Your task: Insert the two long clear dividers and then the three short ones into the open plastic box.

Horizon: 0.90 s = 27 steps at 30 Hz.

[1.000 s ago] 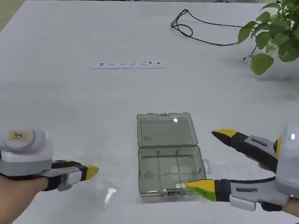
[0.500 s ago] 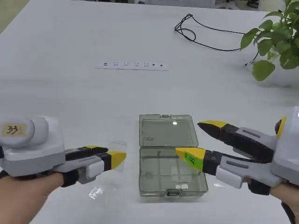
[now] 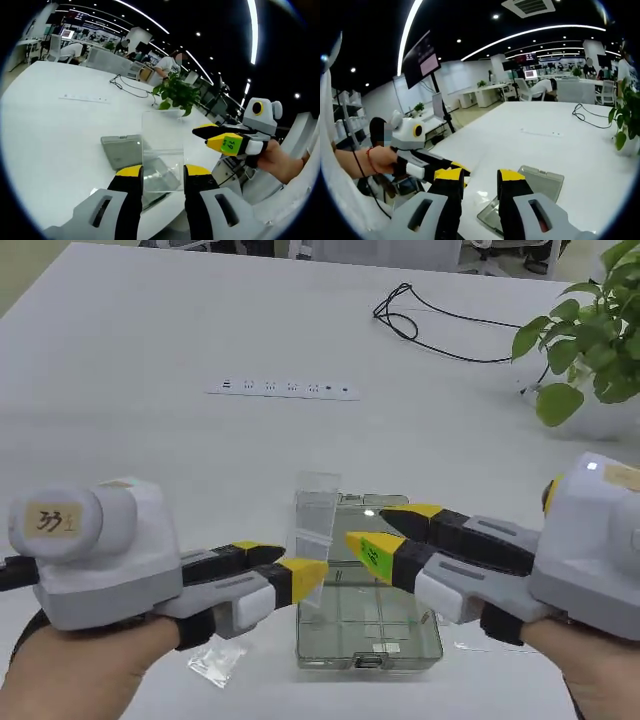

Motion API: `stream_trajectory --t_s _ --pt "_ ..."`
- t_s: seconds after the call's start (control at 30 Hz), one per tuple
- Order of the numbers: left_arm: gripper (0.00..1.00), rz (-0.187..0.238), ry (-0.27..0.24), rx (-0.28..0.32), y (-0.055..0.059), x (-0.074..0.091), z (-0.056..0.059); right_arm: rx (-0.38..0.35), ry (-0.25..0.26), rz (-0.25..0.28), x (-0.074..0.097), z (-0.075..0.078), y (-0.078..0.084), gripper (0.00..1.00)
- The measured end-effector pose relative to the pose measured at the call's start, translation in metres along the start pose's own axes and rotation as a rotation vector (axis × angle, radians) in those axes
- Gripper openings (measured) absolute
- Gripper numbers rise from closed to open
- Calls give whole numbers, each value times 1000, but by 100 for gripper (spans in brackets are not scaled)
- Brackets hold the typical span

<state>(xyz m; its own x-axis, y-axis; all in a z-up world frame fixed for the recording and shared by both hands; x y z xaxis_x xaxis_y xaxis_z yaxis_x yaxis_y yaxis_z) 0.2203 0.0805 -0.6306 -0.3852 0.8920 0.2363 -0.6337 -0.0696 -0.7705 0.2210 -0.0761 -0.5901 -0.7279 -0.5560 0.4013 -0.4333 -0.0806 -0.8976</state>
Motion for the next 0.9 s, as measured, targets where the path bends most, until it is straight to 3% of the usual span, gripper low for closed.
stream_trajectory --t_s 0.23,0.9 --pt "30 3 16 -28 -2 -3 8 -26 13 -27 -4 -4 6 22" --pt "30 -18 20 -68 -1 -9 14 -89 3 -57 -5 -6 11 13"
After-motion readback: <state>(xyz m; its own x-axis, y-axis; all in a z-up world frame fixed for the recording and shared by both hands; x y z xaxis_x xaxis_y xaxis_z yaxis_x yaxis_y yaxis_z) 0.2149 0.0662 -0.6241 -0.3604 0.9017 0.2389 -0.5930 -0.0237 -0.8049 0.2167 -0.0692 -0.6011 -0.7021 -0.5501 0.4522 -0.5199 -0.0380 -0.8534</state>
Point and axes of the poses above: the centre of the closed fingertips' face, and the gripper's own axes: x roughly backward along the fingers, z roughly to its right, y roughly out of its underside, the point moved 8 cm from there along x, roughly backward along the fingers, and after that the axes turned 13 degrees about y, right-handed, at the moved point
